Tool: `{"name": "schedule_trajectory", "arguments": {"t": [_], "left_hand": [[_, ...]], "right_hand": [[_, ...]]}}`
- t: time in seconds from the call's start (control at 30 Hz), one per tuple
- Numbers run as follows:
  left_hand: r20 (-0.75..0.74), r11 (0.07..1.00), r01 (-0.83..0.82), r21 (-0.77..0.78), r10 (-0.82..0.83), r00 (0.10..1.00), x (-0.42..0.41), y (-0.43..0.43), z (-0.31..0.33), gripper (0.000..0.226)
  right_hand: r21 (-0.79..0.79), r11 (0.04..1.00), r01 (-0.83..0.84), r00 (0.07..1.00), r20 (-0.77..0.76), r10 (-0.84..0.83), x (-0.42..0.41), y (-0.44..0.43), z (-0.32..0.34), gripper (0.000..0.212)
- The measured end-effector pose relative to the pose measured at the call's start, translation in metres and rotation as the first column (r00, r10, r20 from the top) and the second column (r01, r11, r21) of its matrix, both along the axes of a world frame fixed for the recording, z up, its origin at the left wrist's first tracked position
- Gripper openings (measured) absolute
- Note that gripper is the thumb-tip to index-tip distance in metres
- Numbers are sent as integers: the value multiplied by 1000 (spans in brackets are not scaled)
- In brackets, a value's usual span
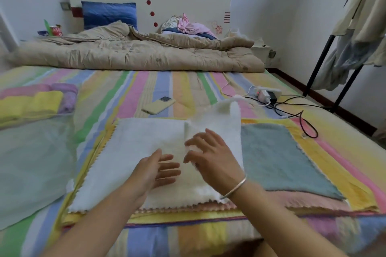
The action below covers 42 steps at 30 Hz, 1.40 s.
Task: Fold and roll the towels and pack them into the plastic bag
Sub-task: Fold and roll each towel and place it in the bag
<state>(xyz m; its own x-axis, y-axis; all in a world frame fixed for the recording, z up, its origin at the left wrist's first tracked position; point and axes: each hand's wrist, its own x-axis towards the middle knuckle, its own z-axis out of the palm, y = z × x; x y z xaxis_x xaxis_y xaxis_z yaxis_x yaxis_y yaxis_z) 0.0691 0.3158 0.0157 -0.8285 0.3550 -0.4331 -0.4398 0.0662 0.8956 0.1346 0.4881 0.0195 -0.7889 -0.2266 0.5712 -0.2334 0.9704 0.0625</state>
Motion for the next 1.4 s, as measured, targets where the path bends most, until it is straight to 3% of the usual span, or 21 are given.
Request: {"name": "schedule_trajectory", "arguments": {"t": [0.07,0.13,0.3,0.47,0.53,0.6,0.73,0.87,0.97,1.1,1.2,1.3,1.4], "left_hand": [[127,1000,-21,21,19,992,-13,-23,1,46],[225,999,1,40,-10,974,-19,-38,0,44],[259,989,150,-20,-139,956,-24,-35,2,43],[405,959,280,-47,-238,883,-53,-28,1,73],[441,934,348,-83,-279,853,-68,-27,-1,70],[438,912,390,-127,-301,847,-74,-22,-2,51],[390,881,426,-208,-325,862,-76,-20,-5,25],[314,858,414,-304,-320,894,-71,-26,-1,9],[296,867,398,-299,-312,903,-66,-29,-2,5],[242,909,328,-257,-268,932,-55,-32,-4,21],[113,923,268,-275,-245,963,-45,-36,-12,27],[-87,901,206,-383,-256,963,-38,-39,-19,32],[-310,890,126,-439,-281,908,-28,-39,-24,59]], "right_hand": [[-75,991,-115,978,167,126,-6,-21,-10,49],[-220,964,-147,950,241,200,-12,-21,-9,68],[-460,883,94,966,256,31,-75,16,-8,58],[-363,869,336,874,464,-145,-163,48,-22,35],[-323,871,371,847,501,-175,-190,49,-24,36],[-288,875,390,820,541,-188,-210,44,-25,38],[-181,900,397,775,592,-223,-221,31,-23,32],[-160,897,412,808,519,-278,-221,27,-20,26],[-132,884,448,779,543,-314,-220,23,-23,47],[17,841,540,640,641,-424,-222,22,-20,55],[-126,788,602,618,698,-361,-218,22,-6,48],[-261,742,617,662,683,-311,-215,21,-7,41],[-287,751,595,723,599,-344,-215,23,-12,26]]}}
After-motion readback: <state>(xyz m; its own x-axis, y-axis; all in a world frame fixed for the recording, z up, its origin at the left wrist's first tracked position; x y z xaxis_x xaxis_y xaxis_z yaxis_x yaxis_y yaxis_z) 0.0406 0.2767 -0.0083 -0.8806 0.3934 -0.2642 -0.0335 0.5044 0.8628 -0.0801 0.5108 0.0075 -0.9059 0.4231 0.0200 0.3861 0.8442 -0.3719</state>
